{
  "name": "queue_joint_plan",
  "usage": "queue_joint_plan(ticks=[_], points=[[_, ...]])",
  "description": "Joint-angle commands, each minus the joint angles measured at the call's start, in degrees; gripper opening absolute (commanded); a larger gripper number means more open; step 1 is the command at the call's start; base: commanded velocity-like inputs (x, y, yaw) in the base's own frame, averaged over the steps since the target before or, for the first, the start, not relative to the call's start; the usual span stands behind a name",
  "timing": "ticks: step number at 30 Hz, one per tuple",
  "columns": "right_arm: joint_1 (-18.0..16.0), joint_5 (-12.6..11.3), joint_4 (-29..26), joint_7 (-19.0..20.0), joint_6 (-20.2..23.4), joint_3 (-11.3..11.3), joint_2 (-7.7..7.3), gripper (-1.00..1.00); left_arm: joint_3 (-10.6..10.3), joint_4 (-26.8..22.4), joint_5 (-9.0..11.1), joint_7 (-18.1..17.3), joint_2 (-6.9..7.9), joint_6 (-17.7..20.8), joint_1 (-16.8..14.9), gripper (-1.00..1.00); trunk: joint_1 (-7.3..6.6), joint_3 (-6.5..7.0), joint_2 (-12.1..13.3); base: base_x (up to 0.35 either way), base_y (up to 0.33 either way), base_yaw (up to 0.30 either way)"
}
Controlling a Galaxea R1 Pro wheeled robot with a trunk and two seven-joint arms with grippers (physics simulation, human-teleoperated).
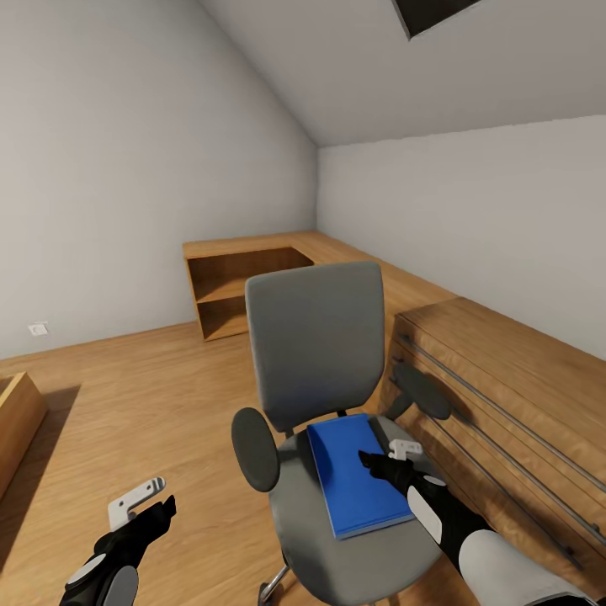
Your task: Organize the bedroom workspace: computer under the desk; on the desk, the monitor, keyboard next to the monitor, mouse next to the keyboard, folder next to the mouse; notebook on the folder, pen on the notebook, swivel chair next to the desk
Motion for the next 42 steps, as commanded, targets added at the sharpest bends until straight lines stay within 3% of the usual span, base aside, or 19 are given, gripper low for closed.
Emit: queue_joint_plan(ticks=[1, 16, 42], points=[[0.01, -0.24, 0.85, -0.1, 0.17, 0.19, -0.08, 1.0, 0.04, -0.1, 0.6, 0.37, -0.03, 0.13, -0.01, 1.0, 0.0, -0.05, -0.01, 0.0, 0.0, 0.0], [0.01, -0.18, 0.9, -0.11, 0.2, 0.19, -0.08, 1.0, 0.04, -0.1, 0.6, 0.37, -0.03, 0.13, -0.01, 1.0, 0.0, -0.05, -0.01, -0.221, 0.0, 0.0], [0.01, -0.17, 1.03, -0.11, 0.18, 0.15, -0.08, 1.0, 0.11, -0.1, 0.6, 0.37, -0.03, 0.13, -0.01, 1.0, 0.0, -0.05, -0.01, -0.09, 0.0, 0.0]])
